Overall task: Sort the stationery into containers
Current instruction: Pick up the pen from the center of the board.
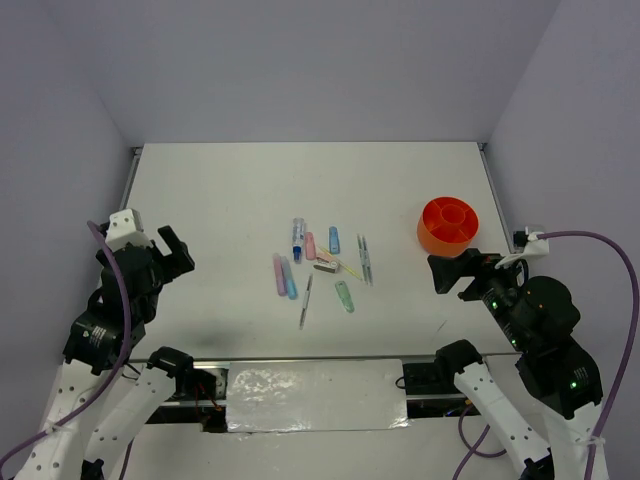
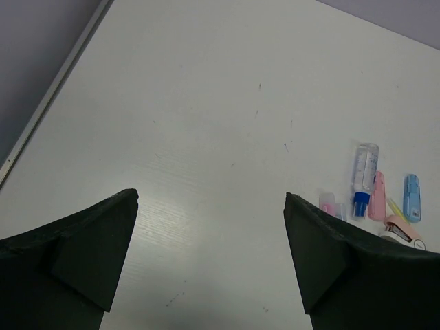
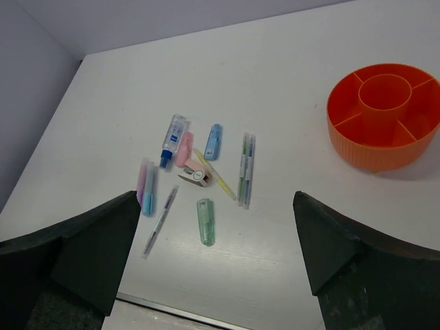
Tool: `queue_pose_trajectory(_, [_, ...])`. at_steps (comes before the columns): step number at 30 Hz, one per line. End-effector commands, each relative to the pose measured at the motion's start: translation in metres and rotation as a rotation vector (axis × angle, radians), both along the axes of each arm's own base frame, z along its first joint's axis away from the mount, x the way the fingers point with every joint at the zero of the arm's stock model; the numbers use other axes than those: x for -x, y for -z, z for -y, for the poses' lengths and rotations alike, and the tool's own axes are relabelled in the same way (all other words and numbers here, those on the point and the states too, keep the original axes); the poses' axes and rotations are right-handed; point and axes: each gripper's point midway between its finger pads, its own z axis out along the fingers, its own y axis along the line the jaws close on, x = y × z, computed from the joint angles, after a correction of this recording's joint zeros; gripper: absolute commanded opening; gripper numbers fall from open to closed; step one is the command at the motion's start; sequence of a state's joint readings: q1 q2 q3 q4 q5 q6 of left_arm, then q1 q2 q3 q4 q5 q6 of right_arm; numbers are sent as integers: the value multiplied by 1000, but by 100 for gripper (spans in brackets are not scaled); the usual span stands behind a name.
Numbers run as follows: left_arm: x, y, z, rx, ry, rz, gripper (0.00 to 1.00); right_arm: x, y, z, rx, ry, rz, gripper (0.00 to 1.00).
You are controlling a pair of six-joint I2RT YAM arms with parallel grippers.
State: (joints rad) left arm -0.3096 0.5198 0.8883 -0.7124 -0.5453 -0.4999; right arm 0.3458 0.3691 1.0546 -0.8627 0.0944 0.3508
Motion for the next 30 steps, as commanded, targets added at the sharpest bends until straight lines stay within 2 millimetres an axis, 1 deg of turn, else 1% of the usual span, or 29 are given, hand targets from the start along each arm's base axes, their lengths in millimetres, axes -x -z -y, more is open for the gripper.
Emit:
queue_pose_trajectory(1, [-7, -14, 3, 7, 15, 52, 99, -2, -5, 4, -9, 27, 12, 100])
queue_pose_trajectory(6, [-6, -18, 6, 10, 41, 73, 99, 0, -6, 0, -27, 6, 29, 100])
queue_pose_trajectory(9, [-7, -21, 12, 7, 81, 89, 99, -2, 2, -7, -34, -25, 5, 100])
queue_pose_trajectory(11, [-9, -22, 22, 16, 143, 95, 99, -5, 10, -13, -36, -42, -28, 100])
queue_pose_trajectory(12, [-13, -25, 30, 34, 175, 101, 99, -7, 14, -15, -35, -50, -42, 100])
queue_pose_trajectory(13, [-12, -25, 47, 76, 255, 88, 99, -7, 17, -20, -41, -72, -52, 100])
queue_pose_trajectory(14, [-13, -28, 59, 141, 290, 88, 99, -10, 20, -22, -40, -80, -68, 100])
queue_pose_trajectory(15, [-18, -31, 73, 187, 346, 102, 99, -11, 26, -27, -43, -101, -86, 100])
queue_pose_trajectory(16, [-15, -35, 97, 247, 463, 108, 99, -13, 27, -30, -51, -107, -89, 100])
queue_pose_trajectory(17, [-18, -31, 108, 306, 482, 99, 99, -15, 30, -31, -57, -112, -96, 100])
queue_pose_trajectory(18, [-26, -29, 116, 325, 494, 97, 99, -17, 37, -33, -60, -112, -109, 100])
queue_pose_trajectory(19, [-26, -23, 130, 339, 538, 70, 99, -18, 38, -35, -69, -116, -108, 100])
queue_pose_trajectory(20, [-36, -7, 135, 336, 492, 15, 99, -19, 39, -36, -71, -123, -111, 100])
queue_pose_trajectory(21, [-40, 2, 141, 324, 479, -13, 99, -20, 42, -37, -72, -126, -116, 100])
queue_pose_trajectory(22, [-30, 10, 167, 306, 541, -55, 99, -21, 45, -39, -73, -128, -125, 100])
queue_pose_trajectory(23, [-36, 11, 169, 274, 468, -53, 99, -22, 46, -40, -74, -133, -127, 100])
queue_pose_trajectory(24, [-38, 29, 184, 223, 459, -115, 99, -23, 50, -41, -76, -137, -136, 100])
queue_pose_trajectory(25, [-22, 37, 208, 183, 513, -147, 99, -23, 50, -42, -80, -141, -137, 100])
queue_pose_trajectory(26, [-23, 34, 219, 178, 504, -147, 99, -23, 51, -43, -82, -143, -137, 100])
queue_pose_trajectory(27, [-28, 53, 230, 114, 480, -192, 99, -24, 54, -44, -83, -146, -142, 100])
queue_pose_trajectory(28, [-23, 59, 242, 94, 497, -216, 99, -23, 55, -44, -85, -150, -143, 100])
queue_pose_trajectory(29, [-25, 61, 249, 85, 490, -235, 99, -23, 56, -44, -84, -149, -142, 100])
queue_pose_trajectory(30, [-27, 79, 257, 45, 488, -283, 95, -23, 56, -44, -86, -149, -146, 100])
